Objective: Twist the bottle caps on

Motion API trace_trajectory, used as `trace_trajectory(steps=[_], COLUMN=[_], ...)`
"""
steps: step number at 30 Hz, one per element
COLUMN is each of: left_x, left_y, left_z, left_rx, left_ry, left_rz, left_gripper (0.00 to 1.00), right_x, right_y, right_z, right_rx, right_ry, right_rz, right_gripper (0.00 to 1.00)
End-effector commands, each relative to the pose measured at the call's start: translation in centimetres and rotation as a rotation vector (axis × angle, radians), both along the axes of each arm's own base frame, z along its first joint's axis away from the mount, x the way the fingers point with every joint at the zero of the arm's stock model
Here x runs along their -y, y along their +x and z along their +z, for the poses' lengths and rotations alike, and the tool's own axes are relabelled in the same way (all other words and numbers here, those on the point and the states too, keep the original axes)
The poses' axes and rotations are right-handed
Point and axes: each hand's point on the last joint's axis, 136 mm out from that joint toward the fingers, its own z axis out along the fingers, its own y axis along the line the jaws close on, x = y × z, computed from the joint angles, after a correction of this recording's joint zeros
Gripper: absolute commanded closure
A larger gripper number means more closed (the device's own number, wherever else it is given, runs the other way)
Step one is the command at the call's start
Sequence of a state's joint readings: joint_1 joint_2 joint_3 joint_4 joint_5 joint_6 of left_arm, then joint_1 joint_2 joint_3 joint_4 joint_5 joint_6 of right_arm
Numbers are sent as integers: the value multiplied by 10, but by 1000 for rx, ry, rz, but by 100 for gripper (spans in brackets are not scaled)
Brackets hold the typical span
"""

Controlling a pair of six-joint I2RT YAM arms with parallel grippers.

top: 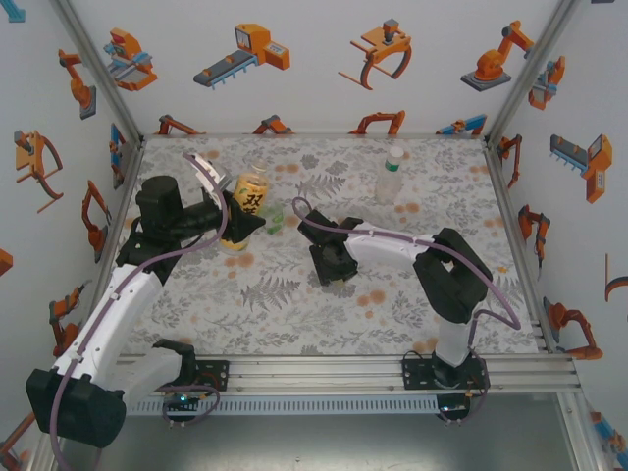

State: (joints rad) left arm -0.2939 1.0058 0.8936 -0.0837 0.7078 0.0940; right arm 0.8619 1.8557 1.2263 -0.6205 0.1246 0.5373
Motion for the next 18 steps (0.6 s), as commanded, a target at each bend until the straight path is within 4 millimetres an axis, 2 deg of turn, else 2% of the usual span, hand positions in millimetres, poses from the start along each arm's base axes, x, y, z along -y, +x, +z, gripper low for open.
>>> trace_trajectory(steps=[1,6,12,18], left_x=[2,2,2,2], left_y=[-3,-3,-3,-3], left_z=[7,6,6,6], left_rx=[9,7,7,7], left_ry=[-19,-19,-18,-18], left_rz=[-22,-22,-21,-21], left_gripper=[100,100,100,100], right_x=[2,2,6,5], right_y=[0,0,5,5], right_z=[1,4,21,33], right_rx=[6,11,65,86], right_ry=[-40,-41,-33,62], right_rz=[14,14,1,-40], right_gripper=[52,52,51,49])
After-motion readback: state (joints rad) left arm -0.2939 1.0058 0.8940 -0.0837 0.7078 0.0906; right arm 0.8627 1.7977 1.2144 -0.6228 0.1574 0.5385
